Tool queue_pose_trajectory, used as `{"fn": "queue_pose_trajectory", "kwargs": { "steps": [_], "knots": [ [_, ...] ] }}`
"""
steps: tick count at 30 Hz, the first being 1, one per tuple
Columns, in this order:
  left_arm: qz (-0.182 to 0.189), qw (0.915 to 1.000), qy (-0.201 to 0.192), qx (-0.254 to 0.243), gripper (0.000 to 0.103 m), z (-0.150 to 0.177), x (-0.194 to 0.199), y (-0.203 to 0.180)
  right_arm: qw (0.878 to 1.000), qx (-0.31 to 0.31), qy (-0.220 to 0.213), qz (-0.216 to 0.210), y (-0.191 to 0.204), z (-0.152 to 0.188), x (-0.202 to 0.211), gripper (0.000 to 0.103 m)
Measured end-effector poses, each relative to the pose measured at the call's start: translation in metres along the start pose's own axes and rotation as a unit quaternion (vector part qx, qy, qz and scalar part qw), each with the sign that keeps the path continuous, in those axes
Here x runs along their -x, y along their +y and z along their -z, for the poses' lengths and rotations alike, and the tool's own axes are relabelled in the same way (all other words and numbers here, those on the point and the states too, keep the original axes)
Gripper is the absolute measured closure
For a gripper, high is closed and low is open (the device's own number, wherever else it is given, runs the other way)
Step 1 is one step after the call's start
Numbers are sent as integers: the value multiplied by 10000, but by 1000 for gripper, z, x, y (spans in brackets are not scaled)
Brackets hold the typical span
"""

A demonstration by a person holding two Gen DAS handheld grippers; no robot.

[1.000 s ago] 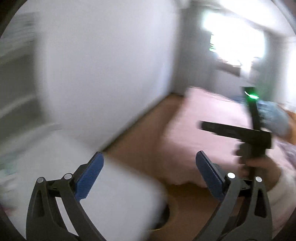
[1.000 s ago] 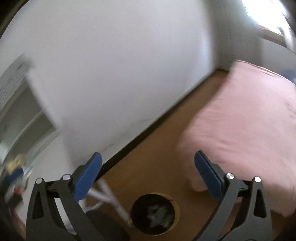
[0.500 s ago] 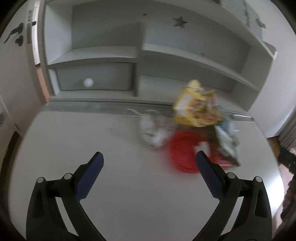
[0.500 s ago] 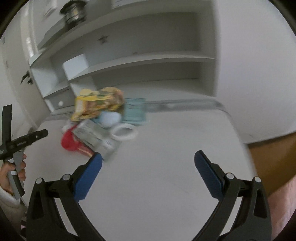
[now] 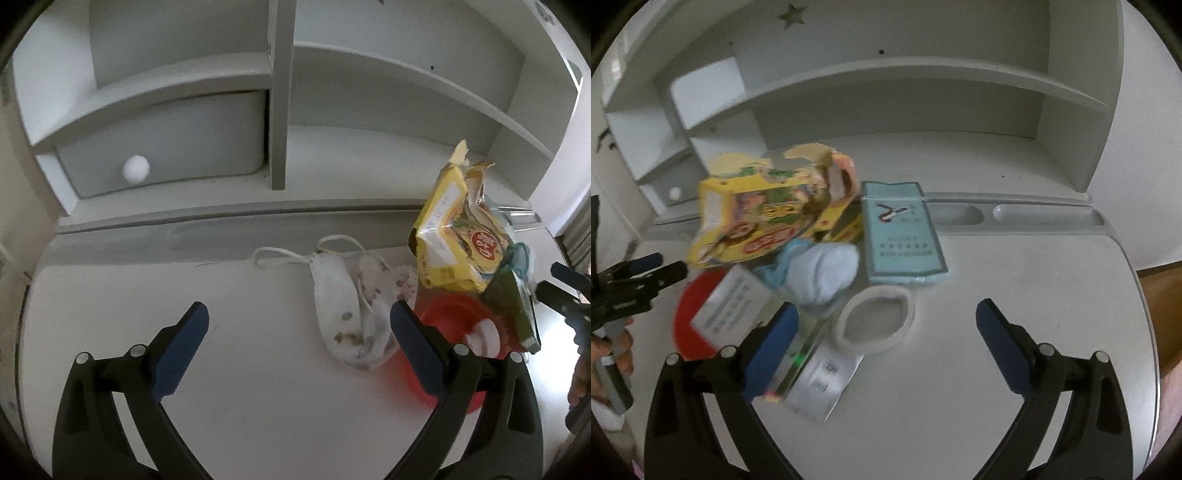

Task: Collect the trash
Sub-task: 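Grasp the white mask with the left tool while the right tool grasps the tape roll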

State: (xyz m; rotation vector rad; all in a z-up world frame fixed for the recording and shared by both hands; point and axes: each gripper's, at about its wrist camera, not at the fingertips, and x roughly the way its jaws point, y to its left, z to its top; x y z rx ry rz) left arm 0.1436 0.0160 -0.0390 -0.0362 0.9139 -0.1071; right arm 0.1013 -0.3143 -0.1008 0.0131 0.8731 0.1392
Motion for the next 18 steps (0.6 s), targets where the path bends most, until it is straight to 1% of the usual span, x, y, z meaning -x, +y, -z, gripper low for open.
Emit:
{"fn": "queue_pose_trajectory", "kwargs": {
  "steps": [2, 3, 4, 5, 6, 7, 8, 9, 10, 11, 15, 18],
  "knots": [
    [20, 10000, 55, -35, 7, 0, -6, 0, 9999, 4, 99, 53, 1, -1, -11, 10],
    [55, 9999, 80, -37, 9, 0, -7, 1, 9999, -25, 121, 22, 0, -1, -14, 11],
    [58, 9999, 70, -80, 9, 1, -8, 0, 9999, -71, 129, 0, -3, -1, -15, 14],
    [31, 9999, 68, -125, 12, 0, -10, 1, 9999, -85, 126, 1, -4, -1, -15, 18],
    [1, 9998, 57, -168, 17, 0, -10, 0, 9999, -96, 141, 17, -6, 0, -15, 29],
    [-11, 9998, 12, -215, 20, 1, -8, -1, 9997, -121, 216, 21, -8, 1, -17, 41],
    [-7, 9997, -19, -241, 33, 2, -6, -1, 9996, -133, 237, 34, -10, 2, -18, 44],
    [14, 9995, -68, -292, 54, 2, -4, -3, 9996, -65, 214, 152, -9, 3, -18, 51],
    [54, 9995, -88, -293, 69, 3, -2, -3, 9995, -7, 205, 225, -9, 4, -17, 58],
    [150, 9996, -75, -237, 80, 3, 0, -2, 9995, 8, 195, 238, -10, 5, -16, 58],
    [277, 9994, -121, -160, 82, 7, 9, 0, 9997, -69, 165, 148, -13, 10, -11, 59],
    [258, 9989, -364, -134, 82, 1, 32, -3, 9999, -67, 60, 121, -16, 13, 1, 60]
  ]
}}
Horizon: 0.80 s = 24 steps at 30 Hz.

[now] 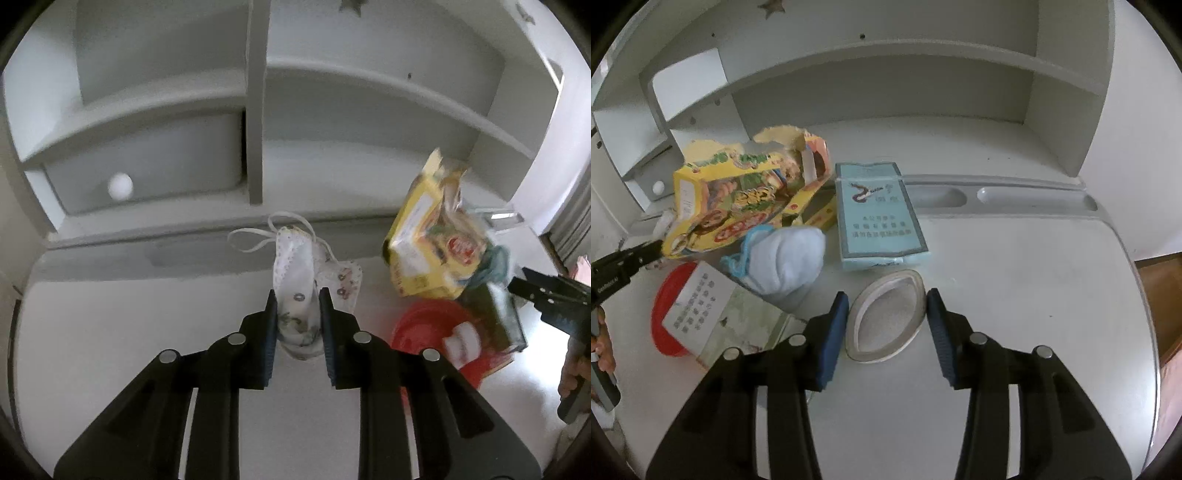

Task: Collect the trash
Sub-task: 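Grasp the white mask with the left tool while the right tool grasps the tape roll, then carry the mask and tape roll over the bin and release both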

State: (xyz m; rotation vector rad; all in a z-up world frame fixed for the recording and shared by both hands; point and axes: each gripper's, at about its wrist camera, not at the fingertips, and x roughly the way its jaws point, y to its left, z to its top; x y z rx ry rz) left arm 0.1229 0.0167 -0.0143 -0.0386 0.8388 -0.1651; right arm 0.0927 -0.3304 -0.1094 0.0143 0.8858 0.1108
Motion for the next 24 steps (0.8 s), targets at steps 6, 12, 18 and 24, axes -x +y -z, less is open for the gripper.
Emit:
{"fn": "queue_pose_trajectory", "kwargs": {
  "steps": [6, 12, 18, 24],
  "knots": [
    [29, 9996, -286, 83, 82, -1, 37, -4, 9995, -8, -326, -50, -4, -1, 31, 60],
    [170, 9985, -514, -19, 82, -5, 66, -37, 9988, -156, -211, -407, -14, 15, 33, 60],
    [848, 9907, -862, -630, 82, -7, 106, -133, 9880, -581, -982, -1044, -64, 22, 128, 59],
    [2129, 9595, -879, -1619, 82, 23, 133, -283, 9794, -1282, -1453, -566, -173, 79, 243, 59]
  ]
}}
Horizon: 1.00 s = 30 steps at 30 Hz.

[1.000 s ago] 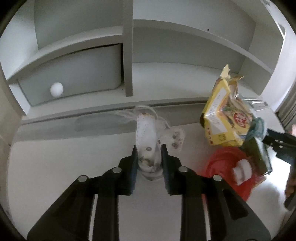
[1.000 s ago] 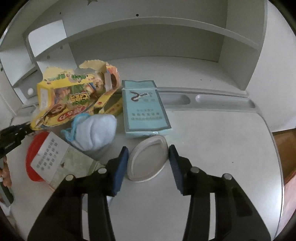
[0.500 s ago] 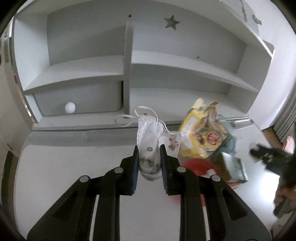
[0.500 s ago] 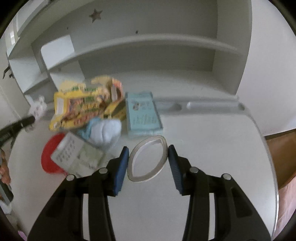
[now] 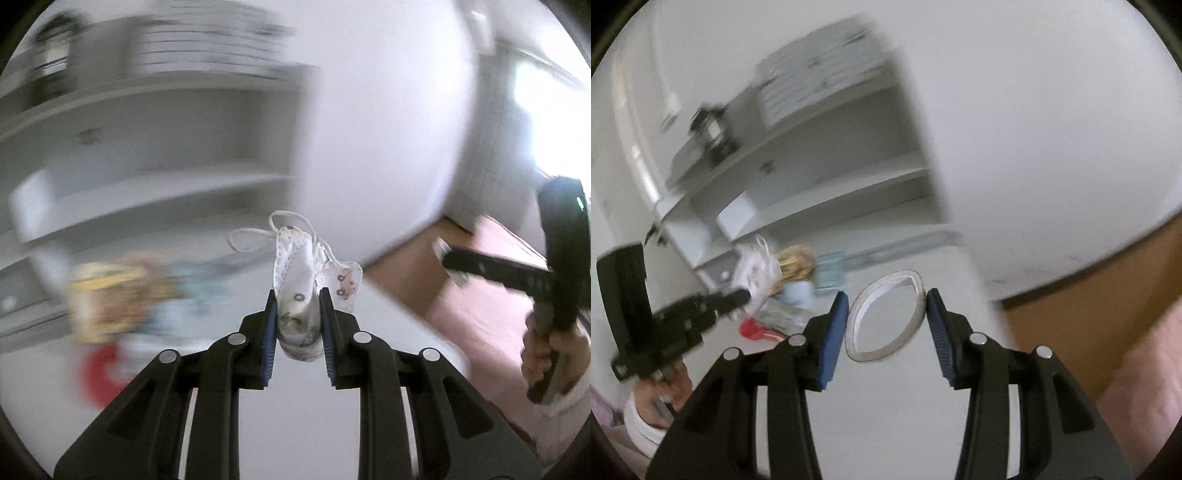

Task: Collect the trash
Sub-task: 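Carry the mask and tape roll over the bin and release both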

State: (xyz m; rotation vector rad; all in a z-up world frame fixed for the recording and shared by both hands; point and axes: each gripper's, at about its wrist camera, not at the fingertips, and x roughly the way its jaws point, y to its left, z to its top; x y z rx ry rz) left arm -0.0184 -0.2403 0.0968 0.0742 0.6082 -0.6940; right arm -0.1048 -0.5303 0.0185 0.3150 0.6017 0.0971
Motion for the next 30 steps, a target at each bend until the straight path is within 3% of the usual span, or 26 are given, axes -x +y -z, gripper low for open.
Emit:
{"fn": "queue_pose_trajectory", "kwargs": {
  "steps": [3, 5, 8, 12, 13, 16, 19, 21, 23, 25, 30],
  "knots": [
    [868, 9944, 408, -436, 82, 15, -34, -91, 9977, -555, 19, 395, -58, 19, 46, 59],
    [1221, 9882, 578, -721, 82, 29, -47, -138, 9930, -875, 103, 781, -100, 43, 70, 59],
    [1823, 9726, 989, -1052, 82, 64, -75, -209, 9810, -1611, 349, 1028, -160, 83, 87, 59],
    [1972, 9539, 1673, -1524, 82, 122, -121, -265, 9571, -2573, 766, 1094, -231, 142, 73, 59],
    [1965, 9466, 2034, -1546, 82, 140, -141, -273, 9470, -2845, 980, 1124, -253, 162, 59, 59],
    [1541, 9257, 2931, -1829, 82, 191, -206, -286, 9199, -3383, 1643, 1111, -295, 211, 12, 59],
    [1088, 8865, 3912, -2221, 82, 246, -278, -286, 8902, -3674, 2443, 1135, -317, 257, -47, 59],
    [874, 8721, 4278, -2208, 82, 269, -309, -274, 8719, -3828, 2852, 1089, -324, 285, -77, 59],
    [794, 8669, 4506, -1976, 82, 282, -328, -261, 8558, -3984, 3149, 987, -328, 306, -99, 59],
    [841, 8658, 4598, -1787, 82, 285, -335, -247, 8473, -4008, 3339, 1003, -328, 319, -113, 59],
    [941, 8643, 4771, -1286, 82, 292, -350, -227, 8438, -4051, 3397, 926, -332, 320, -119, 59]
  ]
}}
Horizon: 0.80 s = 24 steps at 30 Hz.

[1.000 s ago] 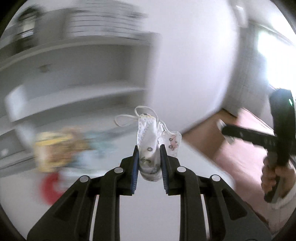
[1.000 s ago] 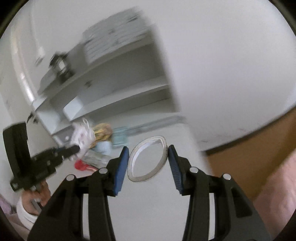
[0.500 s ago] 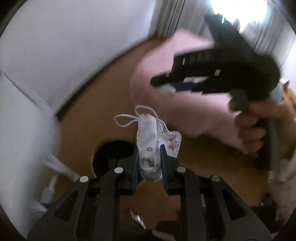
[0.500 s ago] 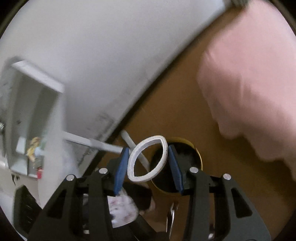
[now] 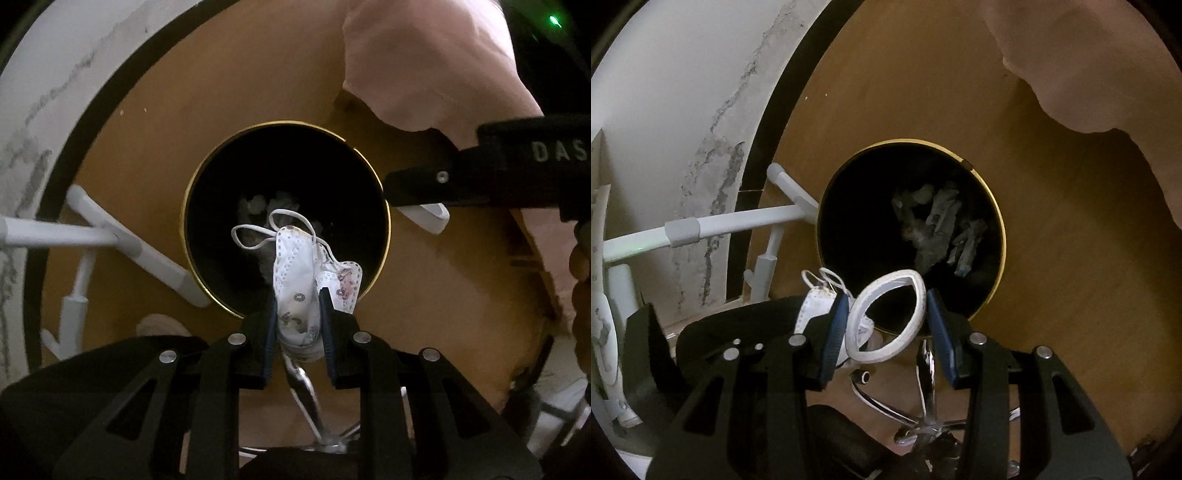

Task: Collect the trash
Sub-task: 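Carry the mask and tape roll over the bin and release both, then grasp the white bottle cap with the left tool while the right tool grasps the cigarette pack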

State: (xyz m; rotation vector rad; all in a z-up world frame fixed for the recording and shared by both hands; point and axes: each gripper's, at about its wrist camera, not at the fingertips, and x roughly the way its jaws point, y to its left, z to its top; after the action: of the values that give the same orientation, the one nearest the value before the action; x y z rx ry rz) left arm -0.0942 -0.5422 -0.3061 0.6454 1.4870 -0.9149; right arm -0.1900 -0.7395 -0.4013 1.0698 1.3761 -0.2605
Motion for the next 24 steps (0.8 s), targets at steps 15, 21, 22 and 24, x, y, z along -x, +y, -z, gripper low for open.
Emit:
{"fn": "queue_pose_trajectory", "kwargs": {
  "steps": [15, 21, 22, 24],
  "knots": [
    [643, 9907, -827, -874, 7, 21, 54, -56, 9732, -142, -2223, 570, 21, 25, 148, 13],
    [-1274, 8682, -3795, -2933, 6, 113, 224, -136, 8453, 339, -5085, 1606, 74, 104, 309, 6],
    [-1364, 8564, -4051, -2896, 6, 123, 245, -135, 8299, 413, -5348, 1536, 83, 118, 320, 6],
    [-1415, 8409, -4558, -2552, 6, 141, 291, -118, 8132, 702, -5646, 1224, 109, 142, 330, 6]
  ]
}}
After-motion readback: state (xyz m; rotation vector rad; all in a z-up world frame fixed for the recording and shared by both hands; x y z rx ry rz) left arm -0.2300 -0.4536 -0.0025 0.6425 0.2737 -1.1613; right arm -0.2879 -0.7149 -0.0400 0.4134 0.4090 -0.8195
